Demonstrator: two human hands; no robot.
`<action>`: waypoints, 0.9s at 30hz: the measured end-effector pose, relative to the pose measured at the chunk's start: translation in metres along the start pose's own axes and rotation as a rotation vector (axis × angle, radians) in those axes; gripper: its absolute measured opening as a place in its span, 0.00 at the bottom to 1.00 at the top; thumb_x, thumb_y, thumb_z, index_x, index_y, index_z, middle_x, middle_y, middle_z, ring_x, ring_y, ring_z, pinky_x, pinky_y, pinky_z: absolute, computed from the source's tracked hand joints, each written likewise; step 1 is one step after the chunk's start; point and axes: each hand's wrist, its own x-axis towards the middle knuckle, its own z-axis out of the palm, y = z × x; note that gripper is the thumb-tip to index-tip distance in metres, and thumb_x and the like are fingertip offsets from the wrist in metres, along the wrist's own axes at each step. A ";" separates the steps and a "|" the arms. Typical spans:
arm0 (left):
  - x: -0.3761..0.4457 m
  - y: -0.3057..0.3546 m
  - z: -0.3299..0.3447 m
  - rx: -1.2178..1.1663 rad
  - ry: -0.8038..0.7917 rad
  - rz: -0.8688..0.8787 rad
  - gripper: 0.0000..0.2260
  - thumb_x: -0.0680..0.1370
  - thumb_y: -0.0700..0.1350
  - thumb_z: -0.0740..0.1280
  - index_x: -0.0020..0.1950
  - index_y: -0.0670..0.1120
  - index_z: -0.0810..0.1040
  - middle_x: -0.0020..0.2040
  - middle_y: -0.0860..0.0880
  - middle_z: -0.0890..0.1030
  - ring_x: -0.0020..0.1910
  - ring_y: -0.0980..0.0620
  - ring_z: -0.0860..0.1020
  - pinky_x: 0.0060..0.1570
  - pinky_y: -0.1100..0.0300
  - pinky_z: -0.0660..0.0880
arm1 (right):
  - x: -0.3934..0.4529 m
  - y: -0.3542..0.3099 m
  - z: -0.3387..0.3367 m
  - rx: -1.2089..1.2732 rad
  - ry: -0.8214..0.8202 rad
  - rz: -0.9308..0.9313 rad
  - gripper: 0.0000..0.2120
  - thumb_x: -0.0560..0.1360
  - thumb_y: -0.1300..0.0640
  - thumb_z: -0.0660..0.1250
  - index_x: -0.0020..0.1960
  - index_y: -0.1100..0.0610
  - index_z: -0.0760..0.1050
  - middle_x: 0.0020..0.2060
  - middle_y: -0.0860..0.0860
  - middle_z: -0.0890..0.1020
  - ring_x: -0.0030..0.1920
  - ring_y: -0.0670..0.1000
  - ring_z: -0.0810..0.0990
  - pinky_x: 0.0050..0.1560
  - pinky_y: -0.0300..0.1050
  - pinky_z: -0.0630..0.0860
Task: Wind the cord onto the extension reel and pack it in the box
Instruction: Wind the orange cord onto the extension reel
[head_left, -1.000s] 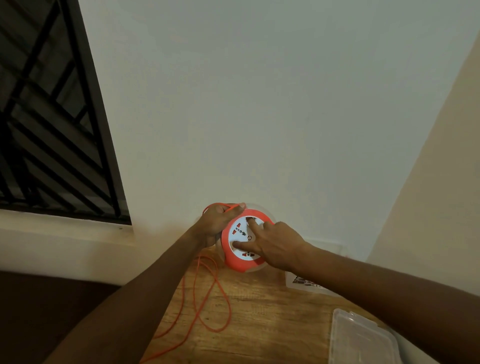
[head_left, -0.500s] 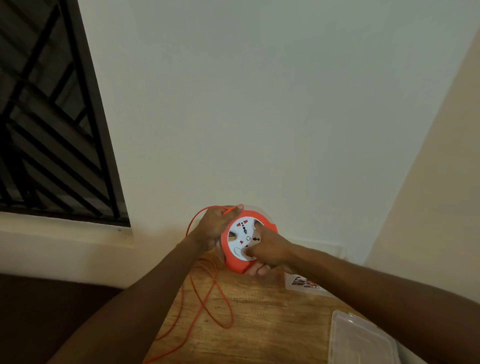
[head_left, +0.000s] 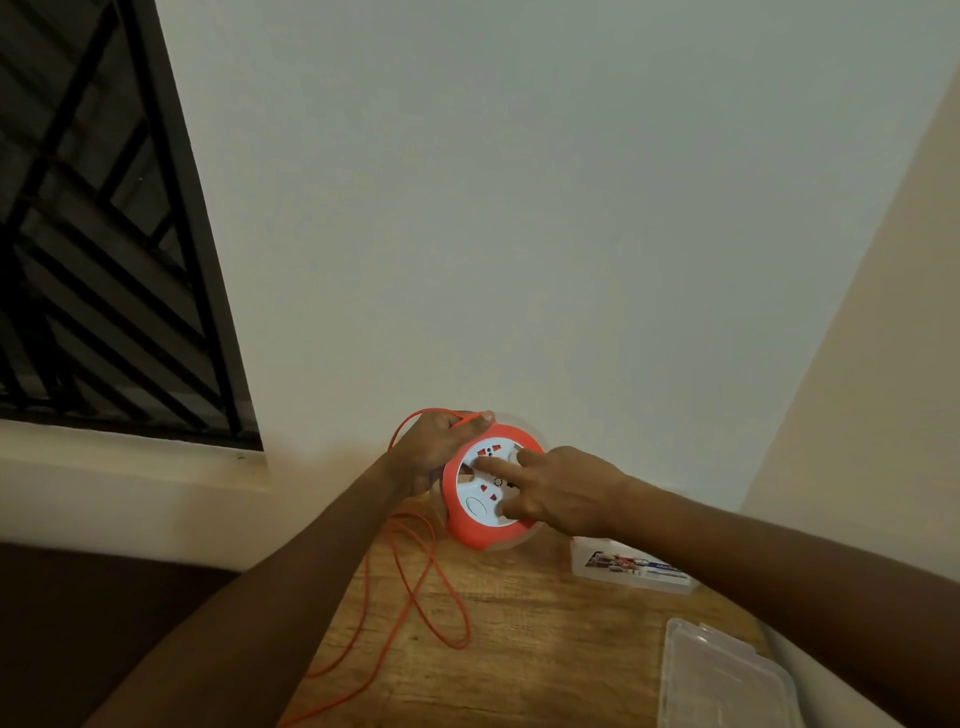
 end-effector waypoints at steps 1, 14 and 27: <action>0.000 0.000 0.001 0.010 -0.011 -0.008 0.19 0.77 0.59 0.71 0.53 0.44 0.86 0.49 0.40 0.89 0.43 0.41 0.88 0.40 0.51 0.85 | 0.001 0.000 -0.001 -0.035 -0.025 -0.042 0.21 0.76 0.57 0.71 0.68 0.48 0.73 0.78 0.55 0.57 0.66 0.63 0.71 0.46 0.56 0.81; 0.006 0.002 0.005 0.011 0.035 0.046 0.13 0.80 0.55 0.70 0.54 0.48 0.87 0.50 0.44 0.89 0.47 0.41 0.88 0.44 0.50 0.86 | 0.020 -0.018 -0.005 -0.050 -0.092 0.259 0.33 0.81 0.53 0.61 0.80 0.51 0.46 0.64 0.66 0.74 0.51 0.63 0.81 0.48 0.56 0.78; 0.005 0.005 0.001 -0.017 0.021 0.041 0.14 0.81 0.54 0.68 0.56 0.44 0.86 0.50 0.41 0.89 0.45 0.39 0.88 0.42 0.51 0.85 | 0.009 -0.002 -0.003 -0.037 0.046 0.194 0.33 0.72 0.49 0.75 0.72 0.55 0.67 0.66 0.61 0.74 0.57 0.62 0.80 0.53 0.56 0.79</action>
